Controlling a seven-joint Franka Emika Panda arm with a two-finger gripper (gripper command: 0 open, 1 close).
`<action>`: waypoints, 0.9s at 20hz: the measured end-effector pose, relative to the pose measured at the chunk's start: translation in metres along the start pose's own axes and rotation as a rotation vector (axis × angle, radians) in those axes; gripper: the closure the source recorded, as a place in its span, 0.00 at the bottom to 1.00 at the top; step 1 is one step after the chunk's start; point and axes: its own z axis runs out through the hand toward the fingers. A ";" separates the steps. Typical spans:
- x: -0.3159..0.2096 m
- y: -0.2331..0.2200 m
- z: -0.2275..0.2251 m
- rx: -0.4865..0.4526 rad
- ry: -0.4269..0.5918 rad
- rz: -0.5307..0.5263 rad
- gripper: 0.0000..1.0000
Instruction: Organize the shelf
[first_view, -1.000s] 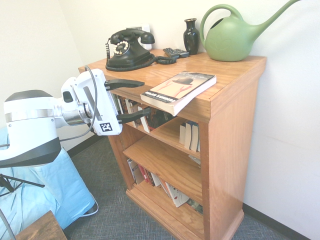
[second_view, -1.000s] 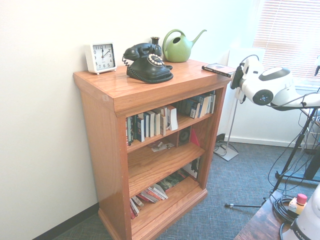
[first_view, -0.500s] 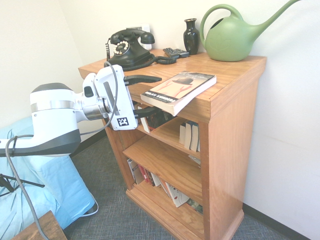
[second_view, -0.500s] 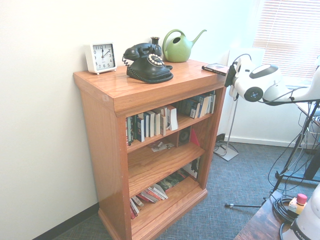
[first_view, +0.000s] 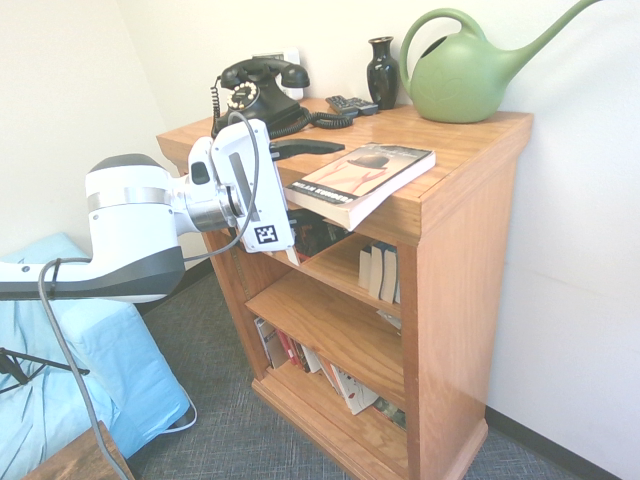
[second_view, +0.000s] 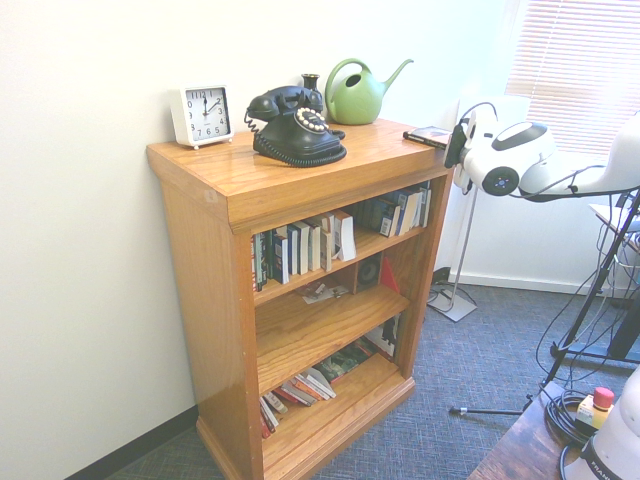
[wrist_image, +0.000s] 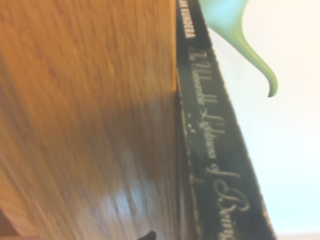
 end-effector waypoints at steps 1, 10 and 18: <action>0.000 0.001 0.001 0.000 0.001 0.000 1.00; 0.001 -0.002 0.003 0.007 0.002 -0.003 1.00; -0.006 -0.003 0.004 0.013 -0.001 -0.004 1.00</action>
